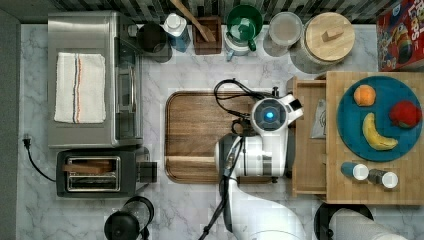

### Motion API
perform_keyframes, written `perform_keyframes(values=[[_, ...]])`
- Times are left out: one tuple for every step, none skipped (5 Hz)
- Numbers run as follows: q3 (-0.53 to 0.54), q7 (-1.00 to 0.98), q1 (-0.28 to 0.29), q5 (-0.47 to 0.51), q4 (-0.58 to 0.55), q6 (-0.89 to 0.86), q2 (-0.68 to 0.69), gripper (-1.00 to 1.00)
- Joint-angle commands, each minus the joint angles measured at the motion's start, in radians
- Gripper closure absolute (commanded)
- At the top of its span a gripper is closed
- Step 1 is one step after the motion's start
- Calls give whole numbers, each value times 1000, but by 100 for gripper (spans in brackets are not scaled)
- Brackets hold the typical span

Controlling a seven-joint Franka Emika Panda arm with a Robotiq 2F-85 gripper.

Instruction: Open the drawer.

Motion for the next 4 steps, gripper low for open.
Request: perform_keyframes(values=[[110, 150, 148, 28, 14, -66, -33, -100], [110, 177, 163, 36, 27, -70, -28, -100], [128, 213, 159, 32, 39, -87, -26, -100], [134, 262, 171, 26, 64, -104, -12, -100]])
